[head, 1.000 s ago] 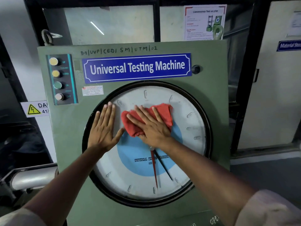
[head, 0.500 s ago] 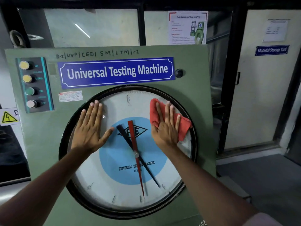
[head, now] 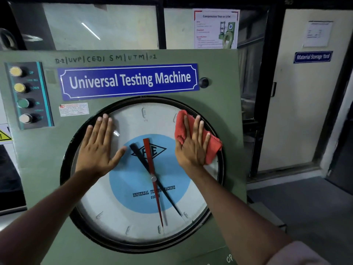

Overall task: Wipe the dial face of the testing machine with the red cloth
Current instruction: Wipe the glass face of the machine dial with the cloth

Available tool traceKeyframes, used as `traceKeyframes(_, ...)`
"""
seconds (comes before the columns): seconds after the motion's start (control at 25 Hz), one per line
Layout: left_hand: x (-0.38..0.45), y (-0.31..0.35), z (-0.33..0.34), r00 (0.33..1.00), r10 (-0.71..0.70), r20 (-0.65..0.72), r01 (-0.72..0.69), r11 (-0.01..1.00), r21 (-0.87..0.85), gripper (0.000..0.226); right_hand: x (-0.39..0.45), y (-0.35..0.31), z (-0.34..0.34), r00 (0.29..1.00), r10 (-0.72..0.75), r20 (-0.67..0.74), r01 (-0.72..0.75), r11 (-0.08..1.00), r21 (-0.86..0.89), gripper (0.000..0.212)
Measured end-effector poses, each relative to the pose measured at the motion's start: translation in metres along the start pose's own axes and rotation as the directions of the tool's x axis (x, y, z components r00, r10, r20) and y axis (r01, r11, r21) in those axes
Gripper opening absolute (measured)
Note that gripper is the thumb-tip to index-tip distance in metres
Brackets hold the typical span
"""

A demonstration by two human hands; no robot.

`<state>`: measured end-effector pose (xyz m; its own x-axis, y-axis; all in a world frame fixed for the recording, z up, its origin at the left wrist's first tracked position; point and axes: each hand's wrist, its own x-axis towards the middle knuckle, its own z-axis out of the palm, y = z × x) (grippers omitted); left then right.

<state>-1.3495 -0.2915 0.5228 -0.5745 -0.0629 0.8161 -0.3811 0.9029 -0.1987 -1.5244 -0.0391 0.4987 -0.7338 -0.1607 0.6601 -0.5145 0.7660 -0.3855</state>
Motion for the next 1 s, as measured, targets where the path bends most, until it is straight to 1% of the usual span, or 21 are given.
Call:
traceKeyframes(0.08, 0.001, 0.000, -0.001, 1.000, -0.001, 0.011, 0.002, 1.000, -0.009, 0.096, -0.032, 0.005, 0.009, 1.000, -0.024, -0.003, 0.024, 1.000, -0.013, 0.080)
traceKeyframes(0.16, -0.001, 0.001, -0.004, 1.000, -0.003, 0.022, 0.003, 1.000, -0.011, 0.096, -0.070, 0.018, 0.015, 0.997, -0.054, 0.047, 0.057, 0.997, -0.055, 0.076)
traceKeyframes(0.24, 0.001, 0.002, -0.006, 0.999, -0.004, 0.040, 0.005, 1.000, -0.012, 0.096, -0.053, 0.015, 0.013, 0.995, -0.053, 0.083, 0.056, 0.998, -0.040, 0.079)
traceKeyframes(0.36, 0.000, 0.003, -0.006, 0.999, -0.017, 0.041, 0.017, 1.000, -0.022, 0.096, 0.002, -0.014, -0.007, 0.998, 0.010, 0.055, -0.012, 0.999, 0.035, 0.084)
traceKeyframes(0.4, 0.001, 0.003, -0.007, 0.999, -0.020, 0.047, 0.021, 0.999, -0.025, 0.096, 0.001, -0.018, -0.007, 0.999, 0.011, 0.036, -0.012, 0.999, 0.045, 0.083)
traceKeyframes(0.48, 0.000, 0.004, -0.007, 0.998, -0.014, 0.053, 0.016, 0.999, -0.032, 0.096, -0.039, -0.013, 0.010, 0.997, -0.082, 0.010, 0.081, 0.996, 0.027, 0.078)
traceKeyframes(0.56, -0.001, 0.004, -0.007, 0.998, -0.011, 0.056, 0.014, 0.999, -0.036, 0.096, -0.079, 0.001, 0.020, 0.978, -0.199, 0.067, 0.199, 0.980, 0.007, 0.076)
traceKeyframes(0.6, 0.000, 0.003, -0.007, 0.998, -0.018, 0.053, 0.020, 0.999, -0.036, 0.096, -0.074, 0.004, 0.020, 0.965, -0.247, 0.093, 0.246, 0.969, 0.024, 0.077)
traceKeyframes(0.64, 0.000, 0.003, -0.007, 0.998, -0.021, 0.056, 0.023, 0.999, -0.035, 0.096, -0.061, 0.002, 0.018, 0.958, -0.272, 0.089, 0.271, 0.962, 0.028, 0.078)
traceKeyframes(0.68, -0.001, 0.003, -0.006, 0.998, -0.020, 0.056, 0.022, 0.999, -0.032, 0.096, -0.041, -0.006, 0.011, 0.965, -0.255, 0.058, 0.253, 0.967, 0.030, 0.077)
traceKeyframes(0.72, -0.002, 0.004, -0.005, 0.999, -0.015, 0.051, 0.017, 0.999, -0.029, 0.095, -0.023, -0.016, 0.004, 0.980, -0.195, 0.033, 0.194, 0.980, 0.036, 0.077)
traceKeyframes(0.8, 0.001, 0.003, -0.006, 0.998, -0.015, 0.061, 0.017, 0.999, -0.032, 0.095, -0.018, -0.037, 0.000, 0.993, -0.114, 0.015, 0.113, 0.993, 0.045, 0.079)
traceKeyframes(0.84, 0.001, 0.002, -0.007, 0.998, -0.018, 0.068, 0.021, 0.999, -0.037, 0.095, -0.034, -0.043, 0.006, 0.990, -0.134, 0.030, 0.133, 0.990, 0.054, 0.080)
traceKeyframes(0.92, -0.001, 0.002, -0.008, 0.998, -0.012, 0.066, 0.015, 0.999, -0.036, 0.096, -0.076, -0.036, 0.017, 0.954, -0.288, 0.086, 0.287, 0.958, 0.015, 0.088)
traceKeyframes(1.0, 0.002, 0.003, -0.009, 0.997, -0.016, 0.073, 0.019, 0.999, -0.038, 0.097, -0.068, -0.012, 0.015, 0.900, -0.418, 0.125, 0.422, 0.906, -0.007, 0.091)
